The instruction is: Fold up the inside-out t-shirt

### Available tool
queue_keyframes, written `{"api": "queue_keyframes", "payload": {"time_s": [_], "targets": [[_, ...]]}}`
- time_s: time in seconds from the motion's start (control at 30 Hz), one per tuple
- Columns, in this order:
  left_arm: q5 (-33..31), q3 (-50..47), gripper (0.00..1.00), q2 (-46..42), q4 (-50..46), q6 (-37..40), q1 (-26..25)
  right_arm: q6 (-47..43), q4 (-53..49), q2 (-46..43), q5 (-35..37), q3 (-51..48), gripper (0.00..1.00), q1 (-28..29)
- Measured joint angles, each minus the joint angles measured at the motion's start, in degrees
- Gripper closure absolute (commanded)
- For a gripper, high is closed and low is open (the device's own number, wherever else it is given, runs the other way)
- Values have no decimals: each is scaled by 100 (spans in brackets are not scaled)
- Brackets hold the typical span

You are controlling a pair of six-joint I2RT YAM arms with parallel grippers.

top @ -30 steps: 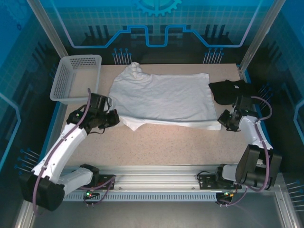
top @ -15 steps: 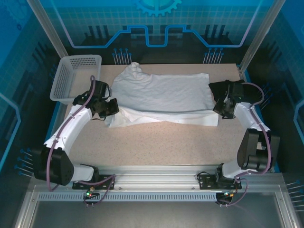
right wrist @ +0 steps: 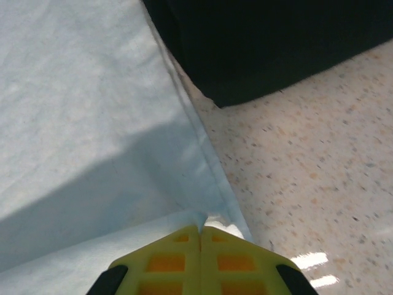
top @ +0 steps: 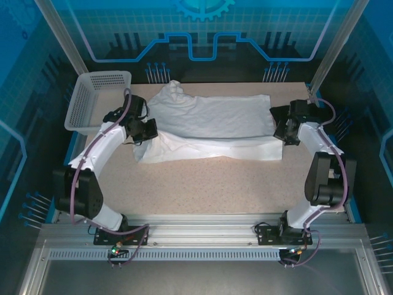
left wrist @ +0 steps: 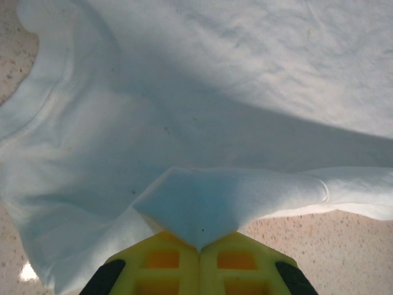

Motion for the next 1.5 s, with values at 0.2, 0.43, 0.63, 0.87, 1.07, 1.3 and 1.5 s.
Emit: {"api": "queue_keyframes", "payload": {"time_s": [0.2,0.43,0.63,0.87,1.07,1.3,1.5], "targets": [[-341,848,96,986,55,160,70,-48,2,776,173,763,99,356],[-581,2389,62,2848,195,269,258,-284,-81,1858,437,1829,70,498],[-671,1668,48,2472,780,111,269,-437,-107,1427,710,1296,63,533],[-308,-1504,41,-76,2072,-599,-205,-369,-57,267,-57,-144,62,605],[-184,-1976,42,374,2527,-667,-173,-485,-157,828,-234,-186,64,511],[-120,-2015,43,761,2712,-658,-72,-704,-544,1172,-55,2,66,426],[-92,-2465,44,577,2924,-660,-35,-739,-588,949,120,-304,67,396]]}}
